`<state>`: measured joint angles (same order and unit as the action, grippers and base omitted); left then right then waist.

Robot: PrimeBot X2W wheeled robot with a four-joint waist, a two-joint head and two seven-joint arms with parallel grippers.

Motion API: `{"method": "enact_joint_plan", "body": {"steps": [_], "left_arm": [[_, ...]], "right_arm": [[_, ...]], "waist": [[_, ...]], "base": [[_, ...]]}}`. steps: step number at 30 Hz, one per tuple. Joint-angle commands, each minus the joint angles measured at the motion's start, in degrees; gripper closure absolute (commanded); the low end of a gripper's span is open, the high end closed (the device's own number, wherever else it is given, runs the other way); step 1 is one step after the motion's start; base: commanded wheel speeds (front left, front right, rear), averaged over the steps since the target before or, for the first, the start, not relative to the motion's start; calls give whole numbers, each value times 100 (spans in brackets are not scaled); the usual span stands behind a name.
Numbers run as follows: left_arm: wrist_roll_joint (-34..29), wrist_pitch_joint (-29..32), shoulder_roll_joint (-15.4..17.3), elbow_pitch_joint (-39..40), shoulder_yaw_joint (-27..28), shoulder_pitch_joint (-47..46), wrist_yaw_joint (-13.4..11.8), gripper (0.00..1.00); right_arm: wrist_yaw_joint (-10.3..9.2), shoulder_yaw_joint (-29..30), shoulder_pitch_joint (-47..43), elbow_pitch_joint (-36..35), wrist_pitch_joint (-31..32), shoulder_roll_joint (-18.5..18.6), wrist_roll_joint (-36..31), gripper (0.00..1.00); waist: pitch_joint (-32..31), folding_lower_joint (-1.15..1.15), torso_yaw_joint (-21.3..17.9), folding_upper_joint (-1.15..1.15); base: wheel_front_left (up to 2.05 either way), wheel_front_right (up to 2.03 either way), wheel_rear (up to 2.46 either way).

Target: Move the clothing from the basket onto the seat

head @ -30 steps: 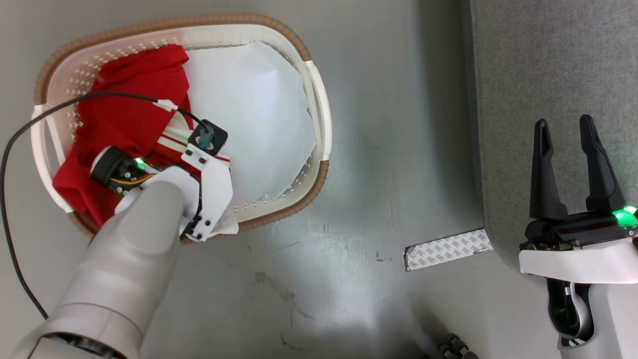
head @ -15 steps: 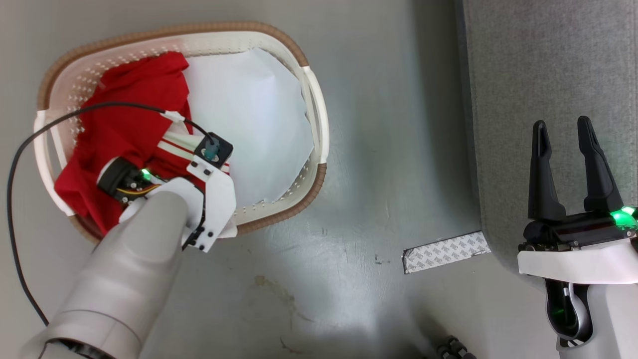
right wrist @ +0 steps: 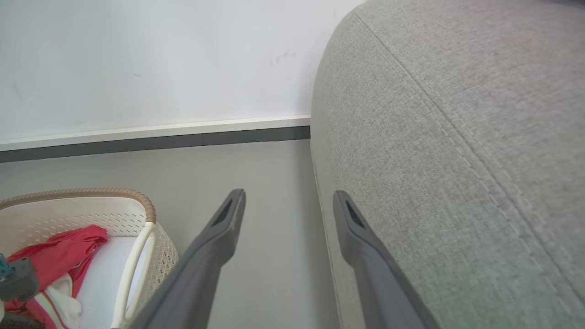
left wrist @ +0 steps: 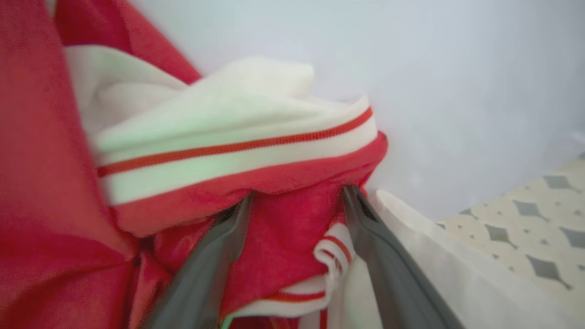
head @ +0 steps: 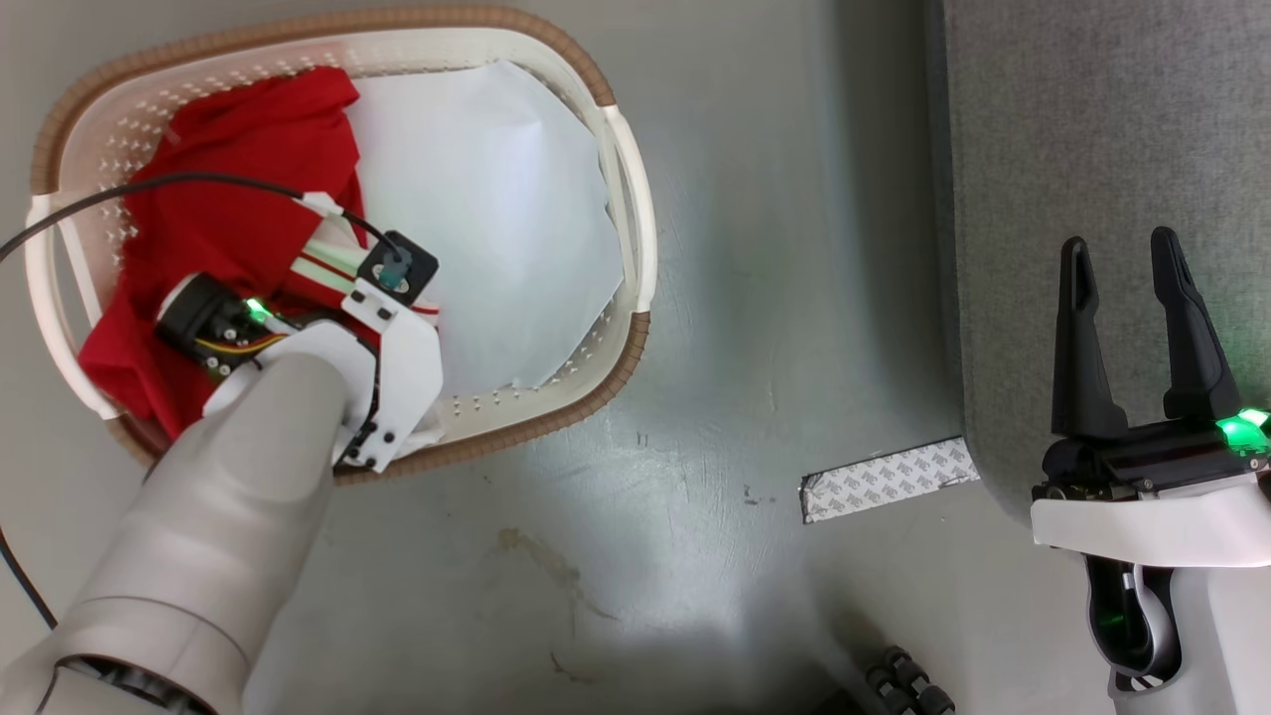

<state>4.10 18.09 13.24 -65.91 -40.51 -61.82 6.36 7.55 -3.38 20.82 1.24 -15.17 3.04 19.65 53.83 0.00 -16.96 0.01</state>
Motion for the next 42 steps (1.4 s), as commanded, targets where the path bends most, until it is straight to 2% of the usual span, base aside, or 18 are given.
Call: {"method": "enact_joint_plan", "body": {"steps": [1, 3, 4, 6, 13, 21, 26, 35, 42], "left_arm": [[-55, -70, 66, 30, -24, -60, -68, 0], [-42, -80, 69, 23, -32, -60, -68, 4], [-30, -109, 72, 31, -39, -64, -78, 51], [-4, -176, 77, 37, -49, -61, -76, 100], [172, -524, -27, 81, 2, -11, -147, 100], [579, -1180, -245, 230, 265, 275, -327, 100], [1003, -1631, -423, 313, 569, 600, -393, 100], [1839, -2445, -735, 659, 1177, 1387, -322, 100], [2304, -2802, -752, 1125, 1514, 2004, -367, 100]], "right_arm": [[-13, 8, 8, -45, 4, -17, -48, 0], [-13, 7, 18, -50, 4, -17, -49, 0], [-13, 4, 26, -55, 4, -17, -45, 0], [-13, 2, 37, -62, 4, -17, -35, 0], [-13, 71, 30, 33, 4, -17, -27, 0], [-13, 166, -21, 151, 4, -16, -78, 0], [-14, 313, -147, 234, 4, -15, -127, 0], [-13, 691, -755, 455, 4, -10, -202, 0], [-13, 889, -1288, 606, 4, -10, -250, 0]], "waist": [[48, 0, -4, -1], [63, 0, -7, -1], [78, 0, -12, -1], [101, 0, -20, -1], [-3, 0, 51, -1], [-602, 0, 300, -1], [-1153, 0, 485, -1], [-2441, 0, 868, -1], [-3382, 0, 1051, -1]], "base": [[0, 0, 0], [0, 0, 0], [0, 0, 0], [0, 0, 0], [0, 0, 0], [0, 0, 0], [0, 0, 0], [0, 0, 0], [0, 0, 0]]}}
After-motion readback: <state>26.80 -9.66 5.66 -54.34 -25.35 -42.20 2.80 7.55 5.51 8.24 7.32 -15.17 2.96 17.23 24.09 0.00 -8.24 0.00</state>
